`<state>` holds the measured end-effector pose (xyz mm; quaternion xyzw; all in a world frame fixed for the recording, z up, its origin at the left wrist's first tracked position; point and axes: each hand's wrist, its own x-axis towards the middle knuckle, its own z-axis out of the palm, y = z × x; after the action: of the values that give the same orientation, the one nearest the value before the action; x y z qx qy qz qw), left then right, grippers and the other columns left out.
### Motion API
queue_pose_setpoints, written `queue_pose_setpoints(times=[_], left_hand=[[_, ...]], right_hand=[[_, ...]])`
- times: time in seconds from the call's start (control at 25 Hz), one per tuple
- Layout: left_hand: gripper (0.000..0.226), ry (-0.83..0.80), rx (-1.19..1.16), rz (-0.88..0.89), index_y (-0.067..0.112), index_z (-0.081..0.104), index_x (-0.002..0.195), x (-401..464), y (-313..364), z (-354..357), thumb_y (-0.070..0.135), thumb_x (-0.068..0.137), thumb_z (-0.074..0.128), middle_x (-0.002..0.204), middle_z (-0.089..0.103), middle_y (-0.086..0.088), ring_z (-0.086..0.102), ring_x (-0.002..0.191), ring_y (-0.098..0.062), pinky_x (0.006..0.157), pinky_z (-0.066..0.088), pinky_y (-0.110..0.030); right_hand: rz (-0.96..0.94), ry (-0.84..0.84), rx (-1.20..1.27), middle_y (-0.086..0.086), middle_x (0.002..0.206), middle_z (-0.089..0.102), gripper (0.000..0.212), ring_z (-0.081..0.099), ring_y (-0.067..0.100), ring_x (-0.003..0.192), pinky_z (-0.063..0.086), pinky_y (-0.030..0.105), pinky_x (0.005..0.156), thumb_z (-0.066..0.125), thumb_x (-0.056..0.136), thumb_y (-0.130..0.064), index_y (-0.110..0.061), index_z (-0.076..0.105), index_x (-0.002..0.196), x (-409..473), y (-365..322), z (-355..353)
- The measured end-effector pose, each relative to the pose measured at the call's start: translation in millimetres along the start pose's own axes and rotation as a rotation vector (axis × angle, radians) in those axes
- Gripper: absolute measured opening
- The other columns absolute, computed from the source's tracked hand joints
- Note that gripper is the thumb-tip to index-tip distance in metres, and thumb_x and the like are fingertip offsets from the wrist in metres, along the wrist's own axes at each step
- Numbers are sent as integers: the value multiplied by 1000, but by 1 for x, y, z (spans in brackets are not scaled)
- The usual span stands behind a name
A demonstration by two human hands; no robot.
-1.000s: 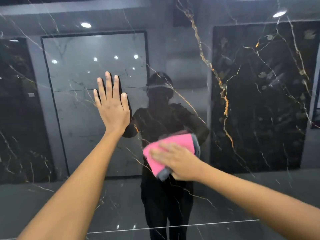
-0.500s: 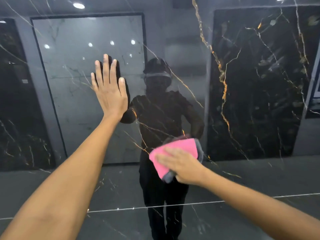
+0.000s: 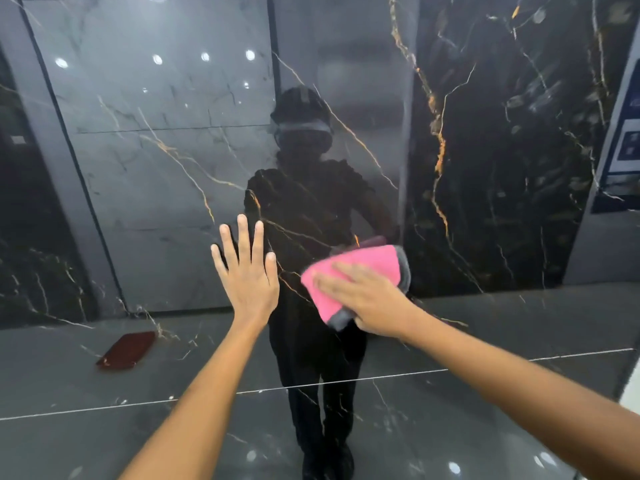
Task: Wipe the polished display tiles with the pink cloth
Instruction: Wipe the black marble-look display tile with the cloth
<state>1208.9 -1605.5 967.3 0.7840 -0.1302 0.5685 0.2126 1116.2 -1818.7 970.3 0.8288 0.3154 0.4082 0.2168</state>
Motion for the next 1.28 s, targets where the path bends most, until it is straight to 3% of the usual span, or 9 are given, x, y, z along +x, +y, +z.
queue_pose_setpoints(times=[0.12, 0.32, 0.4, 0.6, 0.72, 0.84, 0.92, 1.12, 1.28], left_hand=[[55, 18, -1, 7, 20, 18, 155, -2, -3, 4, 31, 102, 28, 160, 21, -8, 7, 149, -32, 119, 2, -48], [56, 24, -4, 12, 20, 18, 155, -3, -4, 6, 31, 101, 29, 161, 19, -7, 1, 150, -27, 120, -1, -45], [55, 28, 6, 23, 19, 20, 154, -4, -4, 5, 31, 101, 30, 160, 20, -8, 8, 149, -32, 120, 0, -46], [57, 24, -7, 14, 20, 17, 155, -4, -5, 5, 30, 101, 31, 160, 20, -9, 9, 148, -33, 120, 0, -46], [56, 28, -2, 16, 20, 19, 154, -4, -4, 6, 30, 100, 31, 161, 20, -8, 9, 148, -33, 120, -1, -45], [55, 45, -3, 17, 19, 20, 154, -4, -3, 7, 29, 101, 32, 160, 22, -9, 10, 147, -33, 120, -2, -44], [55, 51, -4, 25, 19, 20, 154, -4, -4, 7, 29, 101, 31, 159, 24, -10, 10, 147, -34, 120, -3, -44], [55, 45, -2, 30, 20, 17, 155, -4, -4, 7, 30, 102, 30, 159, 24, -11, 10, 147, -34, 119, -3, -46], [57, 54, 17, 34, 21, 16, 155, -4, -5, 10, 32, 101, 31, 159, 23, -11, 11, 147, -35, 119, -6, -46]], right_hand=[[-184, -107, -120, 6, 138, 54, 83, 52, 28, 124, 35, 38, 99, 74, 50, -13, -15, 57, 132, -2, 44, -22], [848, 605, 186, 15, 144, 45, 69, 34, 34, 136, 25, 40, 112, 54, 69, -2, -10, 50, 137, 58, 138, -68], [743, 493, 235, 20, 146, 41, 68, 33, 36, 136, 27, 47, 113, 58, 73, -9, -11, 45, 141, 38, 88, -29], [-222, -265, -20, 6, 145, 48, 88, 38, 25, 136, 33, 43, 109, 76, 52, -15, -16, 51, 137, -47, -6, 16], [267, 127, 14, 23, 136, 51, 84, 51, 41, 121, 46, 48, 96, 73, 50, 2, -7, 53, 131, -9, 81, -31], [778, 509, 173, 18, 146, 43, 75, 34, 40, 137, 25, 49, 111, 57, 61, 6, -5, 50, 135, 16, 107, -47], [653, 371, 172, 16, 150, 34, 83, 27, 35, 139, 19, 47, 111, 63, 59, 0, -9, 44, 140, -6, 56, -6], [-272, -318, -81, 1, 149, 42, 97, 26, 22, 139, -4, 34, 120, 78, 53, -18, -19, 42, 143, -86, -7, 34], [449, 171, 21, 10, 148, 42, 79, 26, 31, 141, 17, 46, 112, 55, 64, -6, -15, 42, 141, -3, 77, -27]])
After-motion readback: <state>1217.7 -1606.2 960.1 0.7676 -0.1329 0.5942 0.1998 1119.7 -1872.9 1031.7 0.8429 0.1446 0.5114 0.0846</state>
